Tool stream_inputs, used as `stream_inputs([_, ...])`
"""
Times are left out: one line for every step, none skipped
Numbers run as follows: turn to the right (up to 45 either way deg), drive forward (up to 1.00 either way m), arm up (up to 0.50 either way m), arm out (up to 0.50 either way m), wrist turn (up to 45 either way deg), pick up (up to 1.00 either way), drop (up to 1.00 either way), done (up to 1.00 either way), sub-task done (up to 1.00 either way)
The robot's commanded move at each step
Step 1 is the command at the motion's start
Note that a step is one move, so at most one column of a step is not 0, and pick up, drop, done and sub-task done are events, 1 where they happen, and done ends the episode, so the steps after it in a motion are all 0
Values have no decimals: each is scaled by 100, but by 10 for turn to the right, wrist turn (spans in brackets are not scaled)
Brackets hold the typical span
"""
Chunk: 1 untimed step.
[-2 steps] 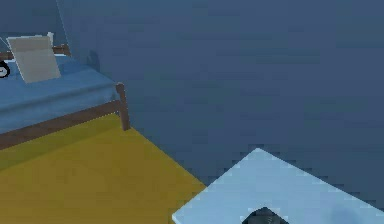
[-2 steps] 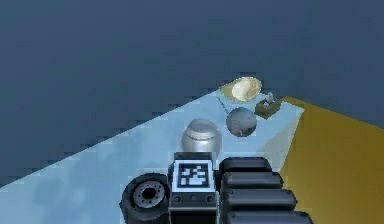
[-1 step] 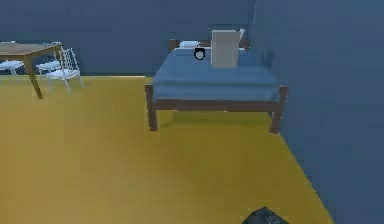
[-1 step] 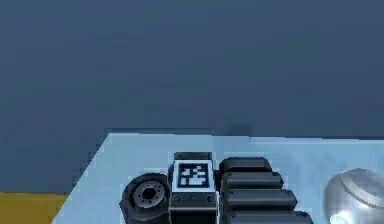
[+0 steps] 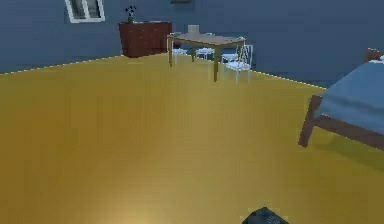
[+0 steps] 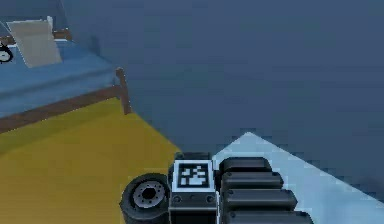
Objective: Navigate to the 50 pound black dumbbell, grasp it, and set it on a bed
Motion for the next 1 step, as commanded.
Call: stream_inputs([-420,0,0,0,0,0,0,0,0])
